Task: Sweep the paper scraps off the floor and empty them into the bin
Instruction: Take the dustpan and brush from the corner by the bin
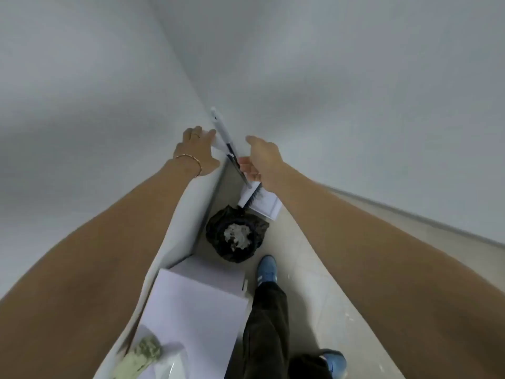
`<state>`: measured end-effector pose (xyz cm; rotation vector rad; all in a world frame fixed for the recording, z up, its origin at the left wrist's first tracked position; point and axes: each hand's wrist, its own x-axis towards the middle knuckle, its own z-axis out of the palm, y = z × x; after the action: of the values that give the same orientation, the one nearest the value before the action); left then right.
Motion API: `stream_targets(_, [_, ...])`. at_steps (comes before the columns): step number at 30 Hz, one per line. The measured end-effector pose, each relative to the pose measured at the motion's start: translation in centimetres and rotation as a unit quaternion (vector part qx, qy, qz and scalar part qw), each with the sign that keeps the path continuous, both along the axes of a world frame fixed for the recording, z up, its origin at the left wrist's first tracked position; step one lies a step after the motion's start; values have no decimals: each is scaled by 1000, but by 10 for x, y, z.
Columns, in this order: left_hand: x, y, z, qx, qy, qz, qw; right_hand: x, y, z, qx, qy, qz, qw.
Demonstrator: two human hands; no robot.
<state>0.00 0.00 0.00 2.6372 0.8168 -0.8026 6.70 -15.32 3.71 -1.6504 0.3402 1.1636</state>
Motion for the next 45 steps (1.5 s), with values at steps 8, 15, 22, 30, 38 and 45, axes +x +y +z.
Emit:
stream_targets(8, [29, 24, -35, 182, -26, -182, 966, 23, 43, -38, 16, 189, -9, 982])
stream_targets(15, [42, 3, -4, 39, 16, -207, 977, 14, 38, -25, 46, 235, -100, 966])
stream_targets(22, [48, -55, 53, 10, -32, -317, 948, 15, -28, 21, 97, 250, -235, 934])
stream_targets(30, [40, -155, 101, 33, -49, -384, 921, 7, -138, 93, 149, 257, -273, 915])
stream_targets(38, [-14, -310, 155, 62, -90, -380, 919, -42, -293, 147, 114, 216, -189, 951])
stream_targets(45, [-68, -429, 171, 55, -127, -384, 913, -87, -419, 166, 82, 182, -86, 976])
